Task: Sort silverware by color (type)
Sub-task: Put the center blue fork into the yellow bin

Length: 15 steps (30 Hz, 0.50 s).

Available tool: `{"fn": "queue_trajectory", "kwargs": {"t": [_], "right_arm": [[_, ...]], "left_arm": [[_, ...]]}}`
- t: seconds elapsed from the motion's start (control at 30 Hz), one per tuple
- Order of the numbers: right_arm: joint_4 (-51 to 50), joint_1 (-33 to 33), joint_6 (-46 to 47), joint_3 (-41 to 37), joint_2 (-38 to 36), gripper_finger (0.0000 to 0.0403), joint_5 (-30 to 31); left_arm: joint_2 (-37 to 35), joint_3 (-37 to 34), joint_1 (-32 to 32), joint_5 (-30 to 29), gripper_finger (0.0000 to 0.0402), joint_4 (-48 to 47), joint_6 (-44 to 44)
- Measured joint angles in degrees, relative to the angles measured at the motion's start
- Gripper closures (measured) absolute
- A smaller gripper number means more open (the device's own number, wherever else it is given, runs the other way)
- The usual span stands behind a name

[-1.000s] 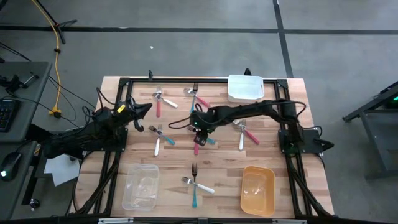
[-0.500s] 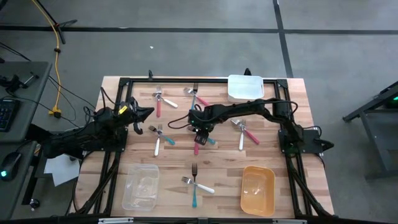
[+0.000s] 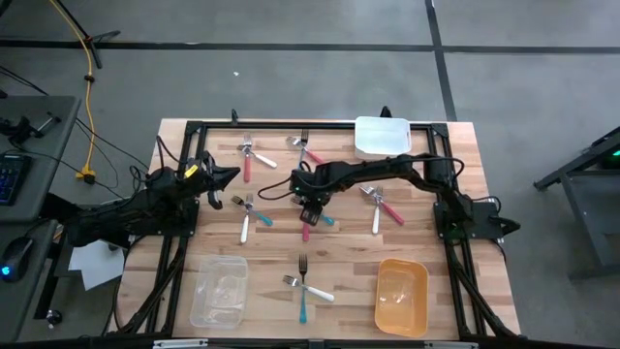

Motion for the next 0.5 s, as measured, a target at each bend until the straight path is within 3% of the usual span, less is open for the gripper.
{"fn": "queue_trajectory", "kwargs": {"t": [0.5], "right_arm": [[1.5, 1.0, 1.1, -1.3, 0.0, 0.0281, 2.5]], "left_arm": [[0.0, 0.0, 0.0, 0.0, 0.0401, 0.0, 0.0]]}}
